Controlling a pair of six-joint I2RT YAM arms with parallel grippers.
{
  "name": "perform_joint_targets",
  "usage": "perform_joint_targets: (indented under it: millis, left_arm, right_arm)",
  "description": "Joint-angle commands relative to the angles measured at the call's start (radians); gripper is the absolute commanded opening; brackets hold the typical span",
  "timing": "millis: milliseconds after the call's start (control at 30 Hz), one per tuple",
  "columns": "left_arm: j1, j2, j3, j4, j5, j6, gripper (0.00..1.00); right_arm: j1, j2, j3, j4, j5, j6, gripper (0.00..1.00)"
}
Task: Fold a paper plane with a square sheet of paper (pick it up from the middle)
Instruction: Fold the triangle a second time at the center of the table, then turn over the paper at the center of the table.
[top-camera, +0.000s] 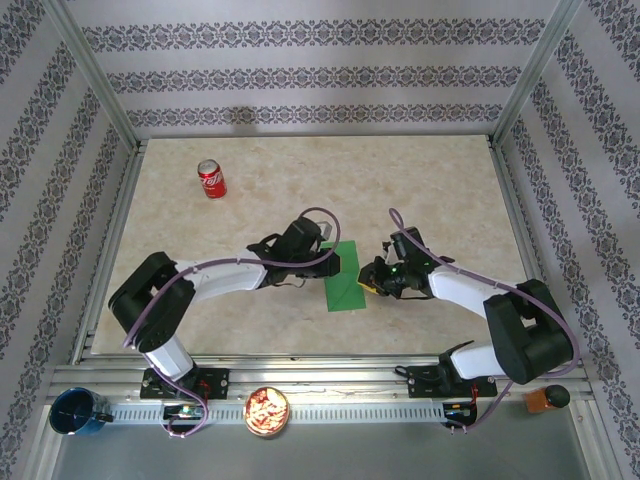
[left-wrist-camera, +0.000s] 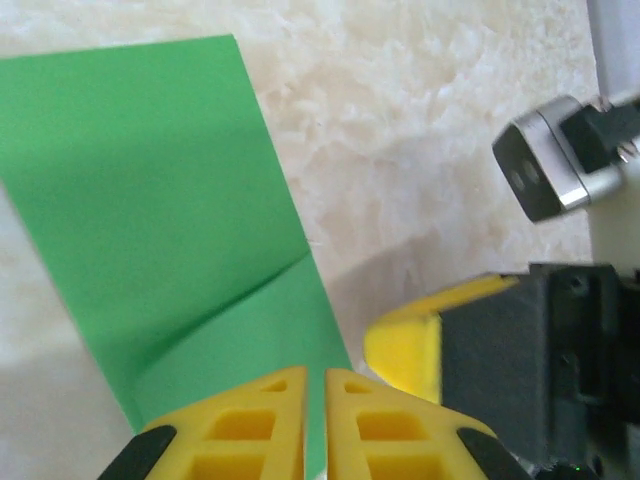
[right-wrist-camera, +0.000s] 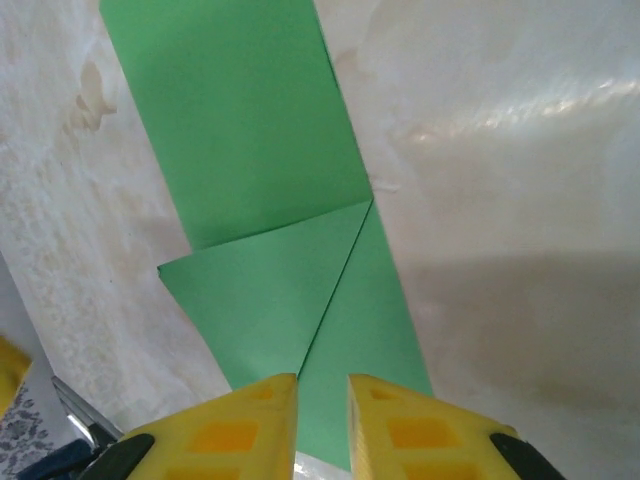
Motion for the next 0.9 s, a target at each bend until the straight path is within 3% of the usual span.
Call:
perform_joint_targets:
  millis: [0, 200, 467, 867]
  left_arm:
    - [0.015, 0.064, 0.039, -0.052, 0.134, 0.127, 0.11]
    - [0.016, 0.156, 0.117, -0.131, 0.180, 0.194, 0.10]
    - [0.021, 0.212, 0.106, -0.207, 0.076, 0.237, 0.08]
    - [0.021, 0.236, 0.040, -0.150, 0.109, 0.209, 0.06]
  right_arm:
    - [0.024, -0.008, -0.022, -0.005, 0.021, 0.066, 0.24]
    - [0.032, -0.049, -0.069, -0.010, 0.085, 0.116, 0.28]
    - [0.038, -0.054, -0.071, -0.051, 0.062, 0.109, 0.34]
    - [0.082, 0.001, -0.018, -0.074, 0.061, 0.087, 0.34]
